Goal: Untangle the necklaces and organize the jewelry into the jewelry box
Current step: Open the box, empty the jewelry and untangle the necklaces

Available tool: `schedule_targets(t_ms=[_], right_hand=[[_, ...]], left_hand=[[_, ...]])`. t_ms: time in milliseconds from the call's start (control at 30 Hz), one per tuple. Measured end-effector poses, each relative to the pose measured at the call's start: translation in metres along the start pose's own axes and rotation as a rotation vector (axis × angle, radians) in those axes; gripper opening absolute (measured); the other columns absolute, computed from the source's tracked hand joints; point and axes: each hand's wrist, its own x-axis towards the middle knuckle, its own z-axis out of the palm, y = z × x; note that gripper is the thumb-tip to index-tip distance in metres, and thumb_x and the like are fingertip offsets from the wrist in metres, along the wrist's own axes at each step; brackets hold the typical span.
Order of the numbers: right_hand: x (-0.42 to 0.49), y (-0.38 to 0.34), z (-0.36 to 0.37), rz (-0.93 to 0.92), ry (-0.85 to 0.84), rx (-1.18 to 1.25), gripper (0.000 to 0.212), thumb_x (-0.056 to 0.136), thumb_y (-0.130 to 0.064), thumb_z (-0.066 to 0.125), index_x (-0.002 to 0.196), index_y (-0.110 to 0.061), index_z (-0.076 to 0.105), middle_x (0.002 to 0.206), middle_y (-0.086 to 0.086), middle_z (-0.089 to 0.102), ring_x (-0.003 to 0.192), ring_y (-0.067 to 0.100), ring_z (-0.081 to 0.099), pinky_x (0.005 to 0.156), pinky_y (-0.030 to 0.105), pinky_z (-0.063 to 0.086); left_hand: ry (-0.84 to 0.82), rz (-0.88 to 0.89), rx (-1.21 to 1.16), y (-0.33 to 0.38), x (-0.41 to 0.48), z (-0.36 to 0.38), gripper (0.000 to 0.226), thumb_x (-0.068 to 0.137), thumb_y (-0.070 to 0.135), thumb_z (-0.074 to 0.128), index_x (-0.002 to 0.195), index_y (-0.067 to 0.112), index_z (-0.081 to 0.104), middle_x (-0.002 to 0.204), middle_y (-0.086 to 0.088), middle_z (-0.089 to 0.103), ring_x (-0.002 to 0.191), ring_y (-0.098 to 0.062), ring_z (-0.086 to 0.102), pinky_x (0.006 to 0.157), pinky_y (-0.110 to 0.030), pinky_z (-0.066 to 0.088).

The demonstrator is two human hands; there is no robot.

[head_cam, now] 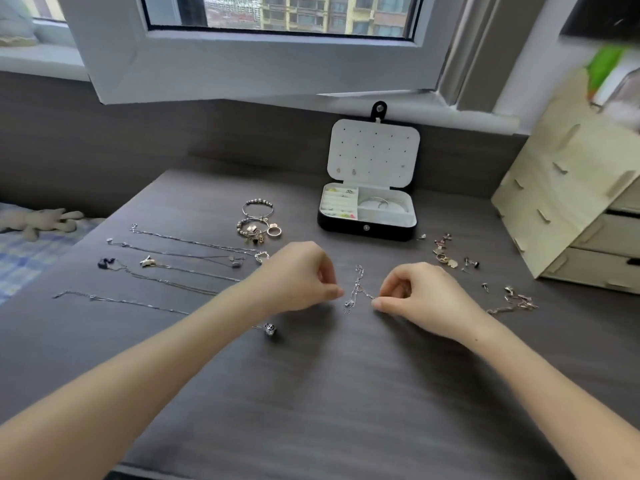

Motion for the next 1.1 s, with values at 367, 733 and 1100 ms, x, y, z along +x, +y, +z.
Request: schedule_targets(t_ms=[367, 733, 1100], right_hand=[[-0.003, -0.003, -0.027, -0.095, 0.042, 0.268, 0.013, 0.091, -0.019, 0.059, 0.077, -0.019, 0.058, 0.073, -0.006, 0.065, 0.068, 0.008, 0.057, 0.067, 0.024, 0.045], [0.001, -0.041, -0.084, -0.227, 0.14, 0.546, 0.015, 0.094, -0.013, 0.053, 0.081, -0.015, 0.059, 0.067, -0.001, 0.067, 0.057, 0.006, 0.054, 0.057, 0.023, 0.044], [0.004, -0.067, -0.112, -0.306, 0.219, 0.484, 0.021, 0.095, -0.009, 0.049, 0.077, -0.019, 0.053, 0.069, -0.003, 0.065, 0.056, 0.004, 0.05, 0.061, 0.023, 0.041]], left_hand=[[-0.077, 0.01, -0.083, 0.006, 0.013, 0.011, 0.007, 0.078, 0.027, 0.074, 0.076, 0.023, 0.068, 0.072, 0.006, 0.06, 0.069, -0.011, 0.056, 0.061, -0.022, 0.041], [-0.124, 0.083, -0.696, 0.03, 0.011, -0.013, 0.01, 0.083, 0.02, 0.07, 0.093, 0.019, 0.07, 0.098, -0.001, 0.071, 0.093, -0.012, 0.066, 0.094, -0.033, 0.047], [0.018, 0.238, -1.077, 0.043, 0.016, -0.035, 0.015, 0.078, 0.024, 0.067, 0.088, 0.013, 0.07, 0.095, -0.003, 0.073, 0.089, -0.016, 0.068, 0.081, -0.025, 0.052]])
